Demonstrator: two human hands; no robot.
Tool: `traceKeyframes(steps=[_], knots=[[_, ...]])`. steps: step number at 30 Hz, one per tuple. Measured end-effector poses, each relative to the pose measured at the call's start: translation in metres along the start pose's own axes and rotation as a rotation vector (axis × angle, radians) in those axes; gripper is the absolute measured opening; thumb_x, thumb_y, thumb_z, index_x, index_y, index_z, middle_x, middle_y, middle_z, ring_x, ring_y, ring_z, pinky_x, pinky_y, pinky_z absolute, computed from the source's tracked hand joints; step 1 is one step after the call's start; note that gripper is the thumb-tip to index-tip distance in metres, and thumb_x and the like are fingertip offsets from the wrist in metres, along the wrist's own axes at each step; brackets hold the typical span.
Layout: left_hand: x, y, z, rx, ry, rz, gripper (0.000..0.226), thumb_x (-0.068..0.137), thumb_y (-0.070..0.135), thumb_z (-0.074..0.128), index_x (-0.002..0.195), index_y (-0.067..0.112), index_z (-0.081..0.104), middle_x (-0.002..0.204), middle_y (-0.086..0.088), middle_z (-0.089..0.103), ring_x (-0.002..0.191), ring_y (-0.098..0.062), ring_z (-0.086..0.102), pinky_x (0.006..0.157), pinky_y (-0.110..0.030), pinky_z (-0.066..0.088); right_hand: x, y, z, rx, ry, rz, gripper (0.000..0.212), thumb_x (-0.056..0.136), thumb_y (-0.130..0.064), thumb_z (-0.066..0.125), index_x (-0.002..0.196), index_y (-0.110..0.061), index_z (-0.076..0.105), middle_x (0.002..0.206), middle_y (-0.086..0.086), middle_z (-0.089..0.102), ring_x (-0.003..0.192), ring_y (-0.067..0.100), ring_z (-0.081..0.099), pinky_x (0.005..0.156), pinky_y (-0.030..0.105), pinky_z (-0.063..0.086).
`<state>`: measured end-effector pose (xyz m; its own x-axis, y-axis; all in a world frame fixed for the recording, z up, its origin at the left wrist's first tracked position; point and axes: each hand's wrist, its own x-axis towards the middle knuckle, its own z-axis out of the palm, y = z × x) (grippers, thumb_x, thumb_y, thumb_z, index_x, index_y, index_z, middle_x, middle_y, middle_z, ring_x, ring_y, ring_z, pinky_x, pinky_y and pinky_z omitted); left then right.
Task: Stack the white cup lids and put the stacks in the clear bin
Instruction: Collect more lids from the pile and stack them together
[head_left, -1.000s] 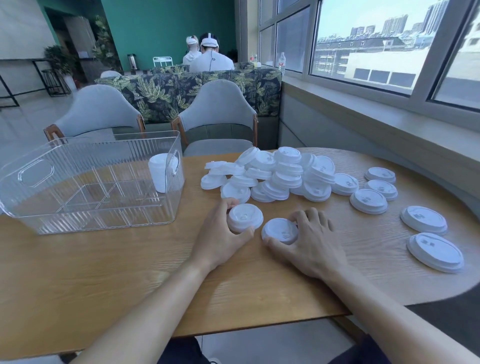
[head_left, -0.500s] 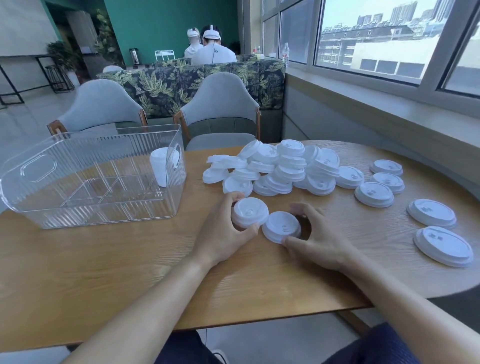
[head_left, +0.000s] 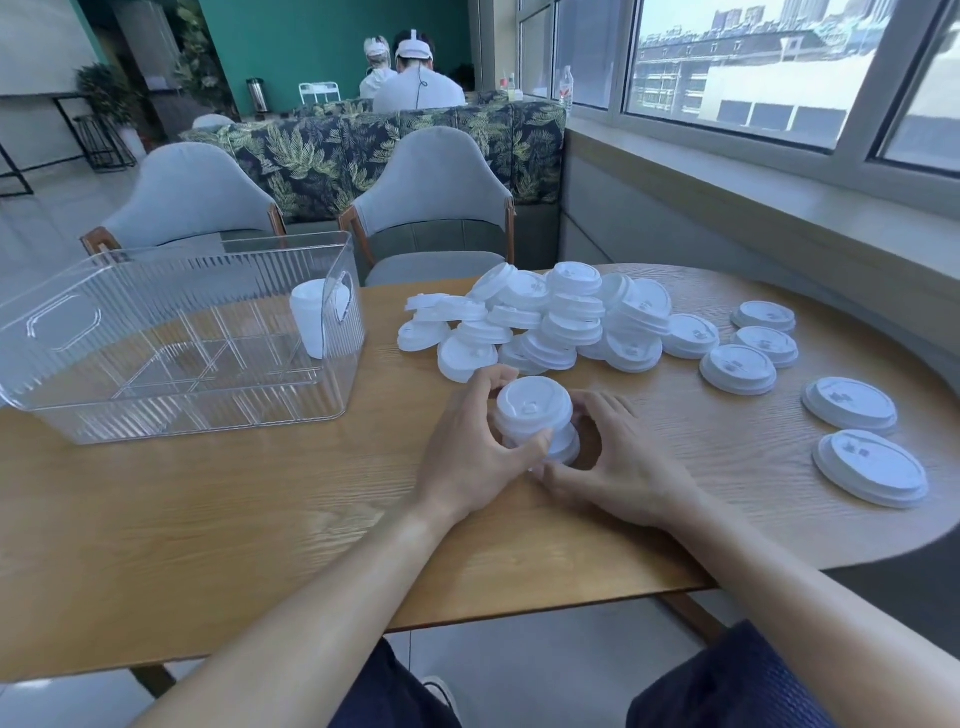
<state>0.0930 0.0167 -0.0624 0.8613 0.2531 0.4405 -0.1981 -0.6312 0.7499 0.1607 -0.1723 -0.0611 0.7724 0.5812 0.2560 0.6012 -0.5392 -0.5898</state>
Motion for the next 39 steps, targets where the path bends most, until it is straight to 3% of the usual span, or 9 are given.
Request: traceKeyframes(steps=[3,7,14,23,28,34,39], knots=[[0.000,-0.002,0.000,0.003,-0.011,-0.003,0.062,0.072,0.044,0.082,0.124,0.034,0.051,0.123,0.022,0.059,0.116,-0.004,0.059,0.094,-0.037,0.054,0.001,0.006,-0.003,0.169,0.008,0.045,0.083,0.067,-0.058,0.063,0.142,-0.029,0.046,0.135,-0.015,0.050,0.127,0.007,0.045,0.110,0.036,0.040],[-0.002,-0.003,0.000,0.046,-0.073,-0.008,0.067,0.073,0.047,0.083,0.130,0.035,0.049,0.130,0.023,0.056,0.123,-0.004,0.055,0.099,-0.038,0.052,0.001,0.010,-0.004,0.359,0.031,0.098,0.064,0.079,-0.039,0.050,0.142,-0.029,0.047,0.138,-0.012,0.053,0.127,0.005,0.049,0.110,0.036,0.040],[-0.002,0.000,-0.001,0.120,-0.178,0.010,0.062,0.074,0.045,0.085,0.126,0.034,0.053,0.124,0.021,0.057,0.113,-0.002,0.057,0.096,-0.035,0.052,0.006,0.019,0.003,0.390,0.101,0.130,0.032,0.094,-0.045,0.050,0.122,-0.035,0.063,0.118,-0.021,0.067,0.115,-0.001,0.059,0.105,0.037,0.046],[-0.001,0.001,-0.001,0.186,-0.219,-0.014,0.067,0.073,0.050,0.084,0.130,0.033,0.056,0.122,0.021,0.058,0.110,0.002,0.056,0.096,-0.025,0.048,0.005,0.016,0.004,0.269,0.076,0.088,0.046,0.082,-0.059,0.057,0.117,-0.031,0.067,0.111,-0.016,0.069,0.108,0.003,0.063,0.099,0.040,0.050],[0.002,0.000,-0.003,0.168,-0.233,-0.037,0.069,0.076,0.043,0.087,0.136,0.025,0.058,0.129,0.017,0.059,0.116,0.002,0.054,0.102,-0.020,0.043,0.002,0.008,0.001,0.170,0.046,0.051,0.059,0.073,-0.065,0.061,0.121,-0.032,0.064,0.114,-0.021,0.064,0.110,0.001,0.057,0.099,0.033,0.047],[0.009,-0.004,-0.015,0.143,-0.350,-0.043,0.075,0.077,0.053,0.085,0.143,0.029,0.056,0.141,0.024,0.052,0.130,0.009,0.046,0.110,-0.014,0.035,0.002,0.007,0.000,0.143,0.055,0.034,0.059,0.072,-0.068,0.060,0.121,-0.035,0.063,0.114,-0.024,0.062,0.112,-0.001,0.054,0.101,0.032,0.046],[0.011,-0.011,-0.021,0.157,-0.366,-0.053,0.071,0.082,0.048,0.082,0.145,0.031,0.056,0.138,0.027,0.054,0.129,0.013,0.044,0.100,0.002,0.028,0.002,0.007,0.001,0.120,0.058,0.017,0.055,0.076,-0.067,0.064,0.122,-0.036,0.062,0.113,-0.026,0.060,0.111,-0.002,0.054,0.099,0.032,0.047]])
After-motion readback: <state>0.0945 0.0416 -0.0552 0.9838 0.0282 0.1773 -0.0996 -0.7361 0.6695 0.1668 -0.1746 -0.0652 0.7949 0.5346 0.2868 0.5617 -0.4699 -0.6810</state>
